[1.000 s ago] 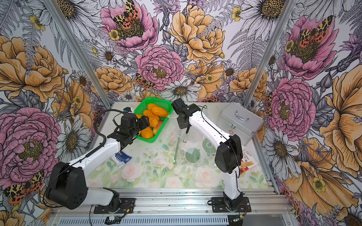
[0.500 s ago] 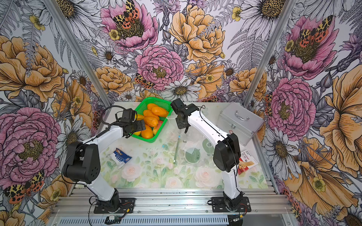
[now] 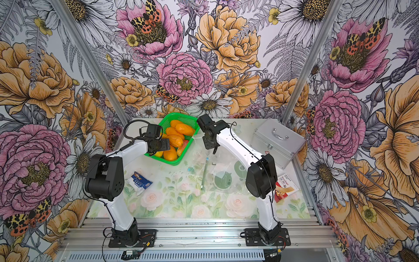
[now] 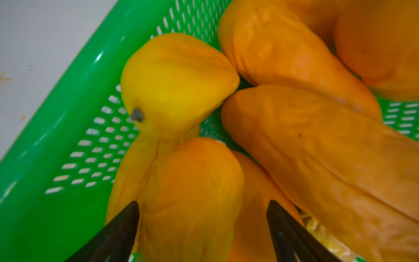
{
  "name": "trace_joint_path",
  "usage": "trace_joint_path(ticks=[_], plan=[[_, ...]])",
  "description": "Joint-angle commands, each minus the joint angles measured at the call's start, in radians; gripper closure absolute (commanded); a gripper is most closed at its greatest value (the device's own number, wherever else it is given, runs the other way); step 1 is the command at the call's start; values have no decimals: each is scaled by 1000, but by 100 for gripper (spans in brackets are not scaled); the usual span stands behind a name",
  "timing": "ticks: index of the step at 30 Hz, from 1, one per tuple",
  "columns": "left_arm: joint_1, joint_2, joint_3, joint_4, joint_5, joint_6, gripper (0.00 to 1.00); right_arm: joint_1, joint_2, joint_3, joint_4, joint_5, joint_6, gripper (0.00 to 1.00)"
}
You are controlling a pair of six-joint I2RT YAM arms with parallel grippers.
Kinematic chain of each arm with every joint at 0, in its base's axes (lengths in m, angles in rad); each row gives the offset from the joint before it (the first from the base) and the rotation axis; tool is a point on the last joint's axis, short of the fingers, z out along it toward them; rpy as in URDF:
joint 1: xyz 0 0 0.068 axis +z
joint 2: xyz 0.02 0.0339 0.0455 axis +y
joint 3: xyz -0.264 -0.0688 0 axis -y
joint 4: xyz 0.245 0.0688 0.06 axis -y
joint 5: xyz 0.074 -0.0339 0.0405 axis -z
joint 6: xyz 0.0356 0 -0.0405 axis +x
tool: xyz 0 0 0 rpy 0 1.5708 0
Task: Place the mango in a zip-top bag and seal the zipper
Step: Pick up the mango from the basket.
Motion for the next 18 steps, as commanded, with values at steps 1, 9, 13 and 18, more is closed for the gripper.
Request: trace_joint_path(ticks=[1, 9, 13, 18], plan=[[7, 33, 43, -5, -23, 24, 16, 1, 18, 33, 12, -7, 16, 100], [5, 29, 62, -2, -28, 22, 59, 5, 38, 44, 14, -19, 18, 100], [3, -29, 50, 1, -27, 14, 70, 5, 44, 47, 15, -22, 24, 100], [0, -174, 8, 39, 0, -9, 73, 3, 42, 46, 21, -29, 21, 100]])
